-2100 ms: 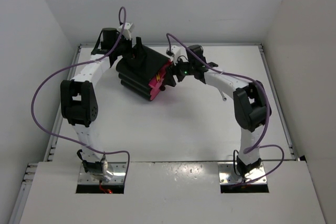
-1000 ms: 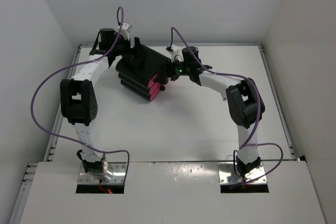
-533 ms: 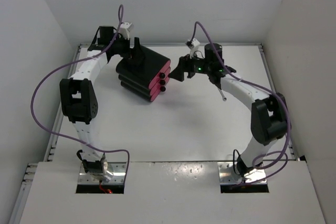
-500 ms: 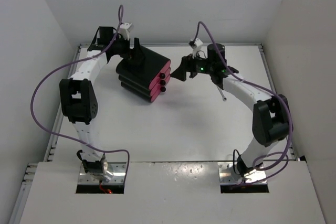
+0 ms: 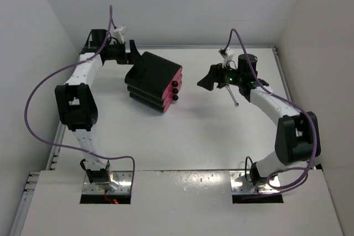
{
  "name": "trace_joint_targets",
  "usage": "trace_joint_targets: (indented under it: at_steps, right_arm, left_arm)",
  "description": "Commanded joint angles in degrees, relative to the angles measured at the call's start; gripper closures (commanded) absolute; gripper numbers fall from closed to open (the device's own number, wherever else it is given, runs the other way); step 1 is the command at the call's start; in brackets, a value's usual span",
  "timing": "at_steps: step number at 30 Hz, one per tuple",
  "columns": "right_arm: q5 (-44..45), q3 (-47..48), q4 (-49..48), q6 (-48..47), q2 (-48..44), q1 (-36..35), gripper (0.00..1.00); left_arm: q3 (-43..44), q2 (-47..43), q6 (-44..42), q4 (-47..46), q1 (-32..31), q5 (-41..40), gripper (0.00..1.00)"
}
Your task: Sort the tools into containers
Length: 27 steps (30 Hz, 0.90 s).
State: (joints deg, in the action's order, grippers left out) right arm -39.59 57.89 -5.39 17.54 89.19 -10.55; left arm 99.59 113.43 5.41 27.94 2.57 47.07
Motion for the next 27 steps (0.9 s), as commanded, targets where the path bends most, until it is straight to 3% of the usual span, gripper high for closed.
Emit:
trace_joint_targets:
  at_steps: [1,5,8,11,15,19,24,27]
  right_arm:
    - [-1.5,-1.2,-1.1,-0.8,-3.7,1.4,0.19]
    - [-1.5,-1.7,-0.2,-2.1,-4.9,2.7,0.19]
    - [0.4,-1.7,2.9,-5.3,-6.4,4.1,0.19]
    - [5.2,0.5,9.0,-10.5,-7.0,5.5,0.19]
    - [10.5,3.4,17.7,-13.6,-7.0,8.5,0.04]
    - [13.7,7.2,23.2,-13.4,-5.6,12.2,0.00]
    - [5.3,12.5,34.5,-20.2,-0.5,17.4,0.00]
    - [2.6,10.4,33.9,-23.0,-0.6,19.7,0.00]
  left_arm:
    - [1.5,-5.6,5.2,-2.8,5.7,-3.9,0.00]
    - [6.5,-5.6,5.8,-2.1,11.2,-8.6,0.00]
    - [12.5,-3.0,0.0,4.4,12.7,-15.8,0.00]
    - [13.2,-1.4,-8.3,9.9,11.5,-25.4,0.00]
    - [7.8,0.1,-17.3,12.7,10.1,-32.0,0.00]
    - [2.1,1.4,-23.7,12.7,10.1,-30.5,0.00]
    - [-0.4,4.8,-25.9,13.3,7.9,-25.9,0.00]
    - [-1.5,6.2,-27.2,13.3,5.3,-25.4,0.00]
